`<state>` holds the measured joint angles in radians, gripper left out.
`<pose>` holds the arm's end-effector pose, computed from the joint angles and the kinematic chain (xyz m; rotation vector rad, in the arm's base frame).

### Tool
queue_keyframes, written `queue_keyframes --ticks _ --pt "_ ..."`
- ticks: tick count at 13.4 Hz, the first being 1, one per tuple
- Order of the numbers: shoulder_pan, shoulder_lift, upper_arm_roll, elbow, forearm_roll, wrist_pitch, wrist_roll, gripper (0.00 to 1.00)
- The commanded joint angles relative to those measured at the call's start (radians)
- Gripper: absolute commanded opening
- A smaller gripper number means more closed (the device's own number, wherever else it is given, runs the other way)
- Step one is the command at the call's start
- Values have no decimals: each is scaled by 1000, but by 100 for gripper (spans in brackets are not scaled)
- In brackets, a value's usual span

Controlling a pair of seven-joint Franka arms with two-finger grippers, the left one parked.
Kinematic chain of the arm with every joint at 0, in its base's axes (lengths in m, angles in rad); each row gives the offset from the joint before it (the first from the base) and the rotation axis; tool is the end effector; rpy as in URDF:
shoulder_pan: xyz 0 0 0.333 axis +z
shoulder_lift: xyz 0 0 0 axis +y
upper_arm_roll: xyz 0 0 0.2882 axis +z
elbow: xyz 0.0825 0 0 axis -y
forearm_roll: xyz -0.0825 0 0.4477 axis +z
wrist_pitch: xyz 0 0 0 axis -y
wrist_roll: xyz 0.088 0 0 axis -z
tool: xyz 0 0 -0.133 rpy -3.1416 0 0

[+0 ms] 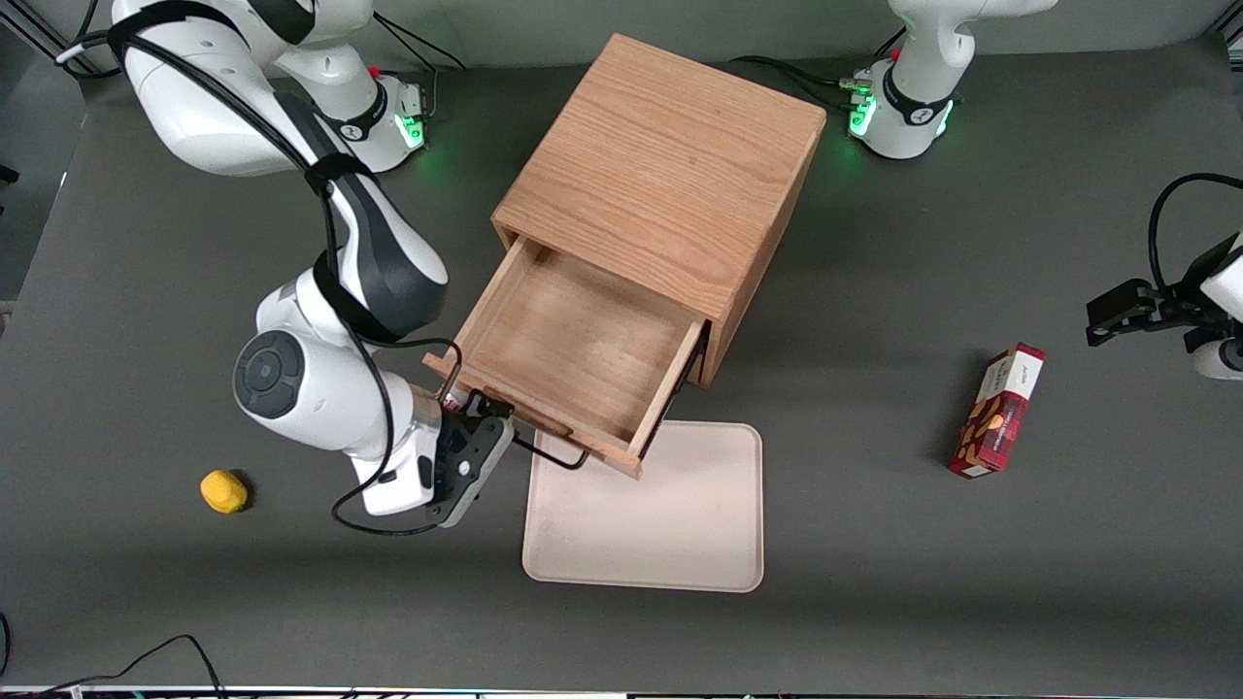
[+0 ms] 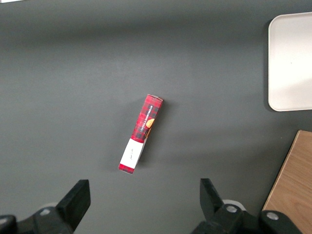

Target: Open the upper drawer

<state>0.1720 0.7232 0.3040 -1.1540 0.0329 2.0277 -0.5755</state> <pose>0.7458 0.3196 0.3391 -2.5925 -1.3317 -0.2805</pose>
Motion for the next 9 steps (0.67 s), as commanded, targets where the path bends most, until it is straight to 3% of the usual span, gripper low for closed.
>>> queue_keyframes --ticks 1,4,7,9 --pt "3 18 3 53 -10 3 17 100" --pt "-6 -69 10 42 8 -20 95 100" --pt "-32 -216 6 34 85 -212 204 100" --pt "-43 -389 -2 -60 47 -277 305 100"
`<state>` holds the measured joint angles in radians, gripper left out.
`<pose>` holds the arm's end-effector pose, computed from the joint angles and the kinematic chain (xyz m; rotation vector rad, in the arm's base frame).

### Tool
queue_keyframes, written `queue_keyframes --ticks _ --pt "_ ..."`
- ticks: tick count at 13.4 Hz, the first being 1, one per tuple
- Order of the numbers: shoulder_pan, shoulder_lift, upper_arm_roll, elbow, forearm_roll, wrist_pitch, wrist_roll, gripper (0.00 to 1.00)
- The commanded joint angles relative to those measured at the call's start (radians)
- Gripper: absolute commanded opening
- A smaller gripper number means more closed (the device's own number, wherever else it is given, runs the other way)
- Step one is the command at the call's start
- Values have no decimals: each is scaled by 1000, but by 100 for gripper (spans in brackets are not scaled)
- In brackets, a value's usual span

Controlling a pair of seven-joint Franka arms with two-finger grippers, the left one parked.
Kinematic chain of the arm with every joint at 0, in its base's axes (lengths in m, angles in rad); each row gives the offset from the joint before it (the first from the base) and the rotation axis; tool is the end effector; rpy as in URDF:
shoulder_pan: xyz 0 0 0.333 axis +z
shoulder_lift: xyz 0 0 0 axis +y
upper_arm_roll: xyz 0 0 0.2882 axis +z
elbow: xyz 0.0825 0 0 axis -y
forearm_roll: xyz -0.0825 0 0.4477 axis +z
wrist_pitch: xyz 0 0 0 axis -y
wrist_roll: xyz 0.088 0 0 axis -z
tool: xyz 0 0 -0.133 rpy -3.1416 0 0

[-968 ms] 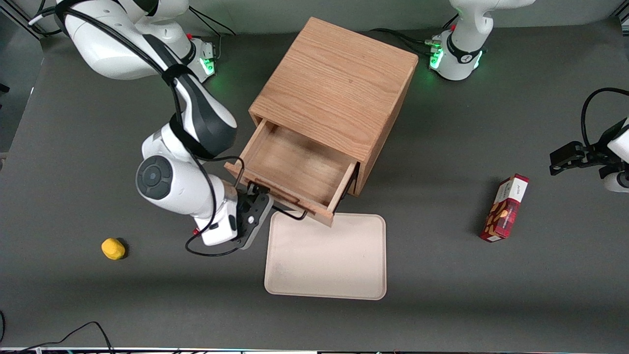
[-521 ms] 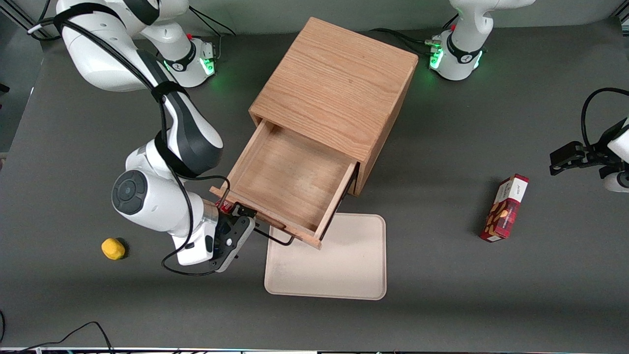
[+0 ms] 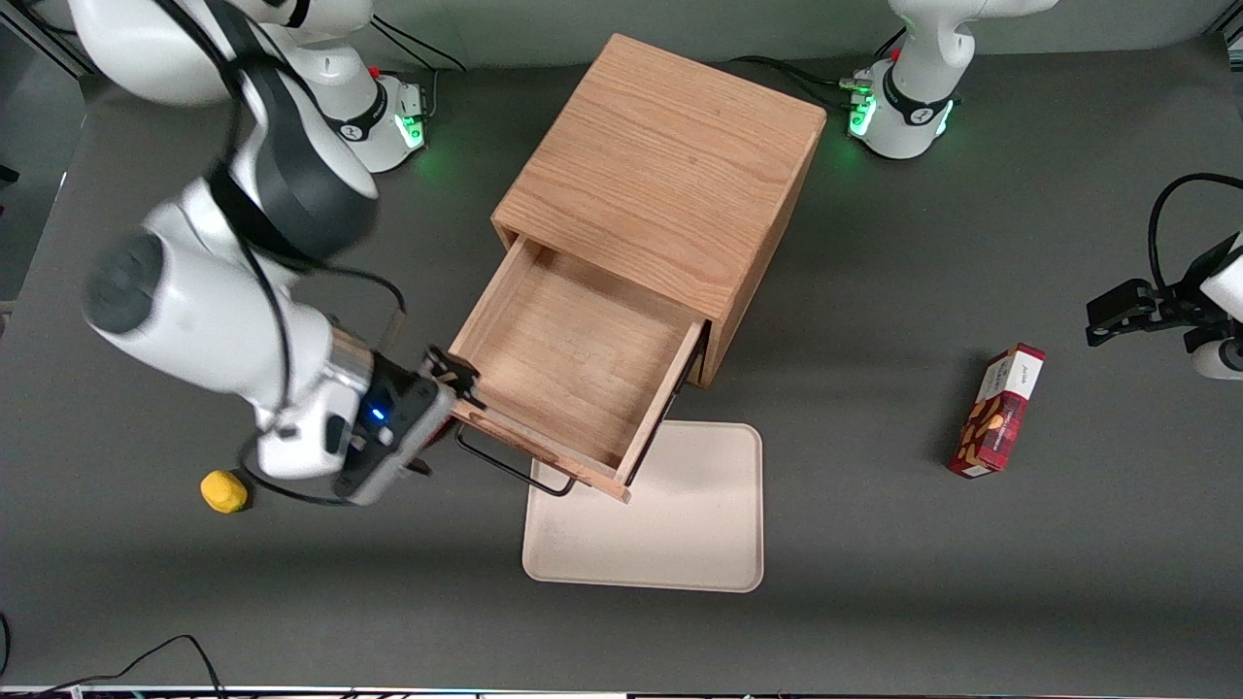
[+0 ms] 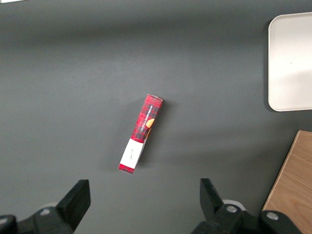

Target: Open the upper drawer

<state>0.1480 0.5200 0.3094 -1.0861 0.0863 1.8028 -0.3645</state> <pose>0.7143 0.2983 0.5114 -2.6797 -1.0637 -0.3050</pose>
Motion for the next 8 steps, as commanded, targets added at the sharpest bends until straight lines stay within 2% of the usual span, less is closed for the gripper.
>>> queue_keyframes --ticks 1,2,3,5,7,8 --pt "-45 -286 -7 -211 -34 -80 172 100" --pt "-77 -379 -10 -301 -39 -85 253 100" --pt "-96 -427 -44 -322 -39 -103 265 100" --pt "-90 -460 -162 -307 -39 -195 361 100" --pt "-91 -478 -237 -314 -49 -229 375 100" --pt "-87 -494 -268 -334 -80 -227 381 100"
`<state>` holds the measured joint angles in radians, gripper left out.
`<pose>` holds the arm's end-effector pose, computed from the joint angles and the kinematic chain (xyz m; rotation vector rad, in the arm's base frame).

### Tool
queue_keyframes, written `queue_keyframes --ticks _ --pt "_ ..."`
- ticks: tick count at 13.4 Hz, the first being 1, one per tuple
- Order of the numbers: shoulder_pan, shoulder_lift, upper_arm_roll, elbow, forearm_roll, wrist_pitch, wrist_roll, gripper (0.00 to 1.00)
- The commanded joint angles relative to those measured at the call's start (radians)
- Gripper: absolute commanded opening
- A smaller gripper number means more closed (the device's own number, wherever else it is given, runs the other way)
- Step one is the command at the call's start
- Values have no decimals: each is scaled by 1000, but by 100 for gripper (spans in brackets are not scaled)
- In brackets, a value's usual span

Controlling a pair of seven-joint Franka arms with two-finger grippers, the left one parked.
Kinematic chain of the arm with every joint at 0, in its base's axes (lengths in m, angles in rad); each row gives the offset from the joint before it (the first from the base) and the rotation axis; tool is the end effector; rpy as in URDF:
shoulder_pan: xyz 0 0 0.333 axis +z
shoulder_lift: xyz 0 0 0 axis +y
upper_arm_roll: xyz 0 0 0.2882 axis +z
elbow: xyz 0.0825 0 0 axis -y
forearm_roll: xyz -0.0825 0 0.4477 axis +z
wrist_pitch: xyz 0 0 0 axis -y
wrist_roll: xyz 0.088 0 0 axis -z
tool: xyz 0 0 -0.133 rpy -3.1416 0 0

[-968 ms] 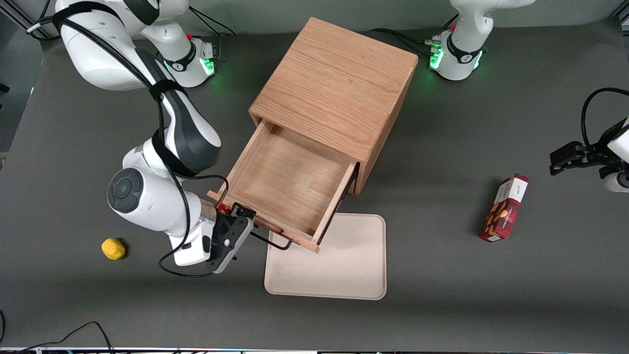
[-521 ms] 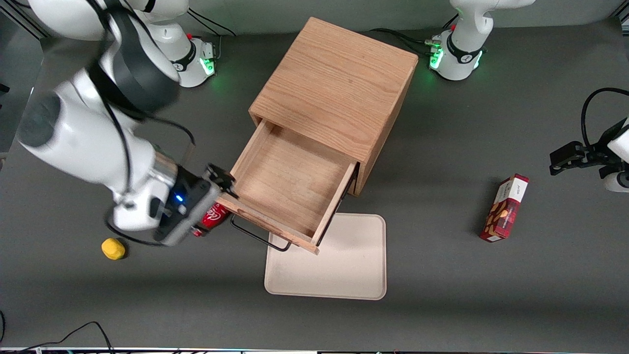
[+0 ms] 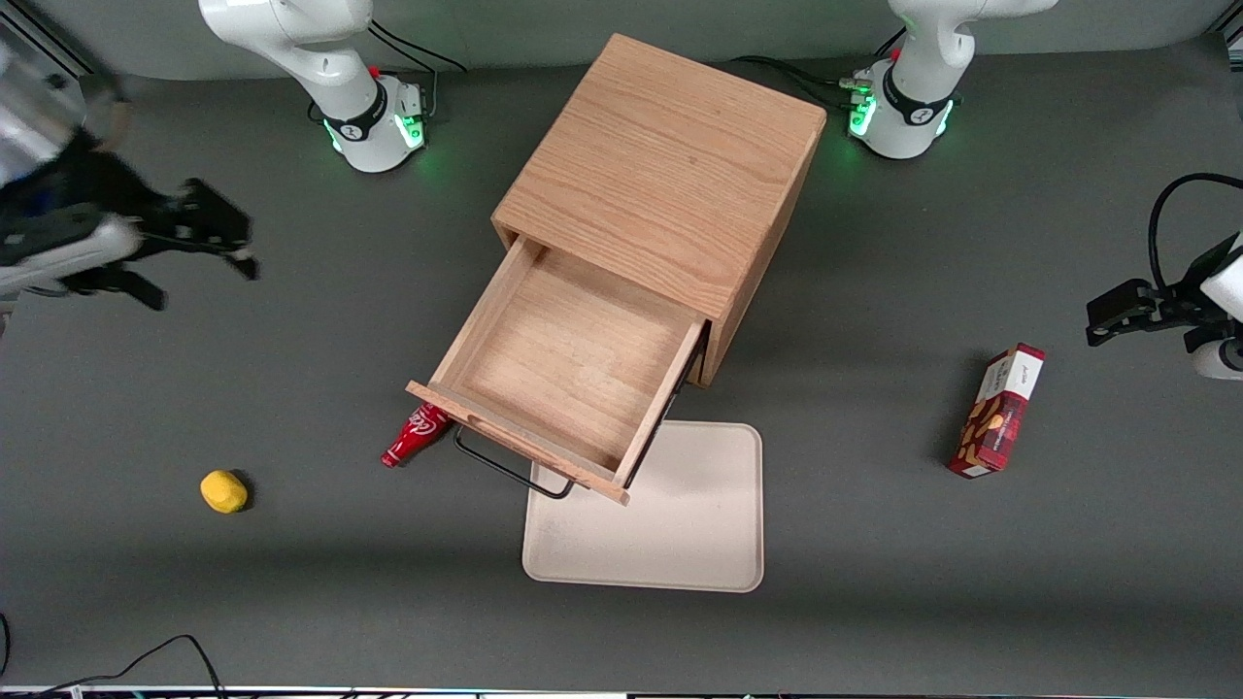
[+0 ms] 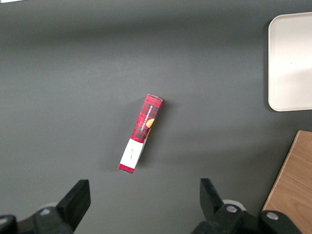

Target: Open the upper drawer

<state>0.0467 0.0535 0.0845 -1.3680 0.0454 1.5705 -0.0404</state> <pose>0.6289 0.0876 0.6464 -3.0651 -0.2682 -0.2262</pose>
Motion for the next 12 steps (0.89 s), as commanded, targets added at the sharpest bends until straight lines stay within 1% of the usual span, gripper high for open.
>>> queue_keyframes --ticks 1,2,4,6,7,9,10,12 --pt "15 -34 -73 -60 -54 13 57 100" --pt "18 -40 -106 -66 -56 14 57 100" --pt "21 -79 -118 -113 -58 40 60 100" --pt "22 -142 -141 -248 -59 152 71 100" --pt "21 -162 -143 -293 -59 181 73 100" --pt "22 -162 -143 -295 -58 165 143 100" --pt "22 -161 -143 -287 -58 114 158 100" --pt "25 -129 -140 -223 -58 88 146 100"
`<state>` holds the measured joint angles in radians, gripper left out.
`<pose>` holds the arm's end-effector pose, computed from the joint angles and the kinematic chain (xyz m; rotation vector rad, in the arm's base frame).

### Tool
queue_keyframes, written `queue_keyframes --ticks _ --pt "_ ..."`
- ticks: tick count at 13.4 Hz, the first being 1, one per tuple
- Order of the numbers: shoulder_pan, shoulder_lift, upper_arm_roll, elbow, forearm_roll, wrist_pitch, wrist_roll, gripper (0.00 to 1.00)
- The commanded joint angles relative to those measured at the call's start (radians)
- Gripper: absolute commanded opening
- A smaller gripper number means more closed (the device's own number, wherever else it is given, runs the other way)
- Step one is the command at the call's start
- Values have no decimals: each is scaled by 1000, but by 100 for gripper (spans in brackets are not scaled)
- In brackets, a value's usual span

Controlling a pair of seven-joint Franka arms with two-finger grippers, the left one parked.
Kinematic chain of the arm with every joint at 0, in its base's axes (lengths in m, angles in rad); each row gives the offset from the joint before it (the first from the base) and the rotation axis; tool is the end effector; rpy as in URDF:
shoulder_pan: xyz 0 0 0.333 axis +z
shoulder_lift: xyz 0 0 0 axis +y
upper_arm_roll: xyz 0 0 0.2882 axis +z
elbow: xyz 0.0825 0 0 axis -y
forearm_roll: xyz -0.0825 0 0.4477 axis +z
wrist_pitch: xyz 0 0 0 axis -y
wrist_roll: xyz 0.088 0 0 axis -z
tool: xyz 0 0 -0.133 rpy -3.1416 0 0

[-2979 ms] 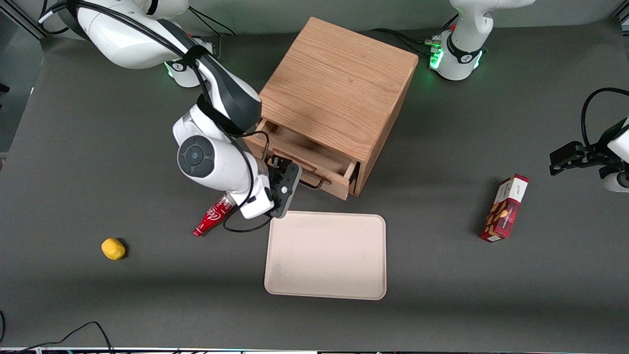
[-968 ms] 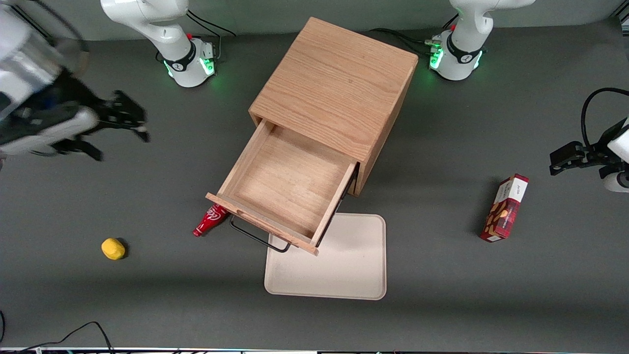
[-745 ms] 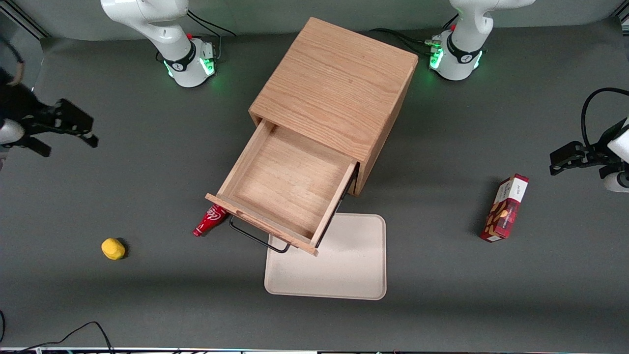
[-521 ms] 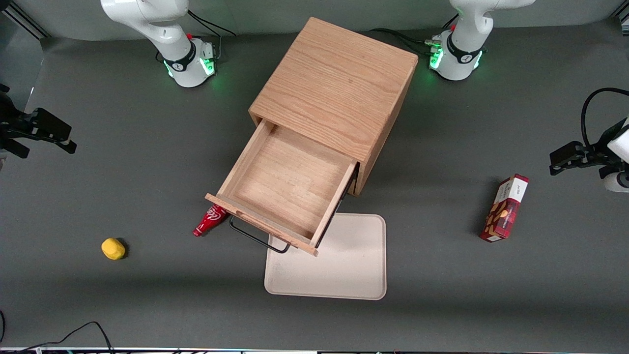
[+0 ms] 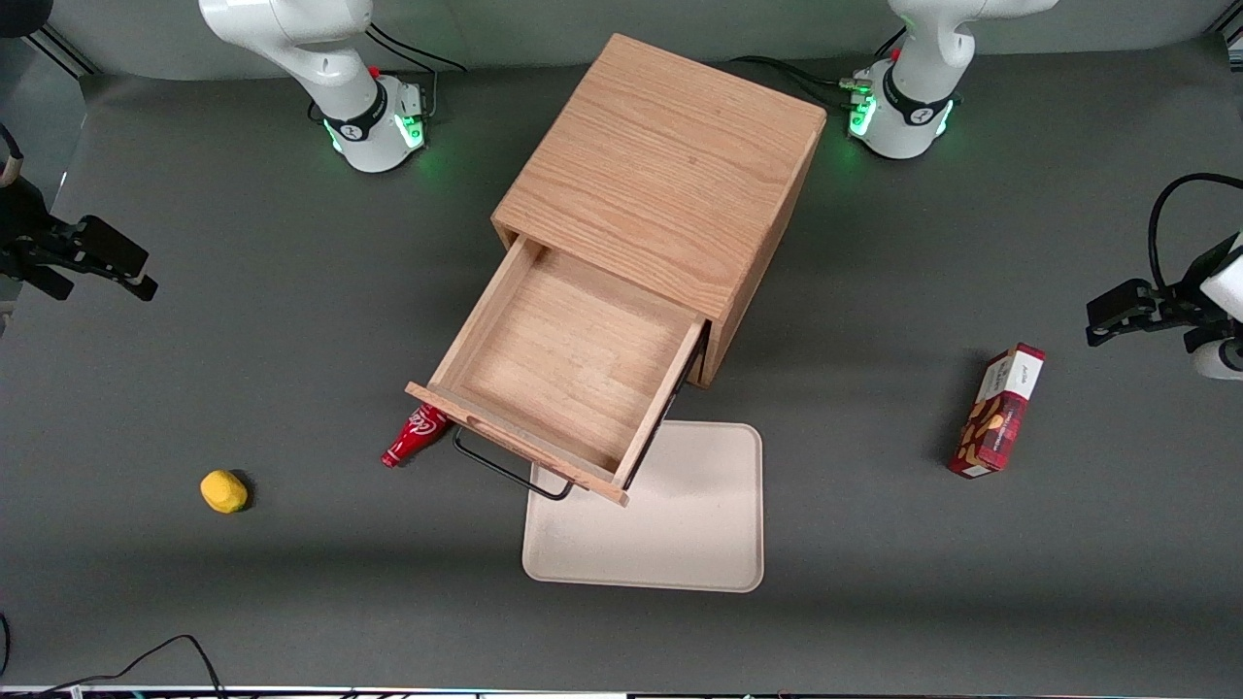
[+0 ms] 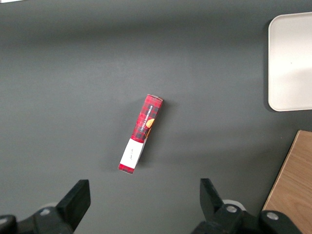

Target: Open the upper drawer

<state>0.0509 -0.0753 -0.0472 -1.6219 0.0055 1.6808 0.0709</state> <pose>0.6112 0.0021 0.5998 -3.1188 0.1054 -0.2089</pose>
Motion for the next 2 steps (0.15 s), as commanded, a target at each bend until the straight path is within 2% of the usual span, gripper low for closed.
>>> queue_keyframes --ticks 1,2 --pt "21 14 -2 54 -19 -44 37 100" --pt "30 22 1 75 -22 -71 38 100"
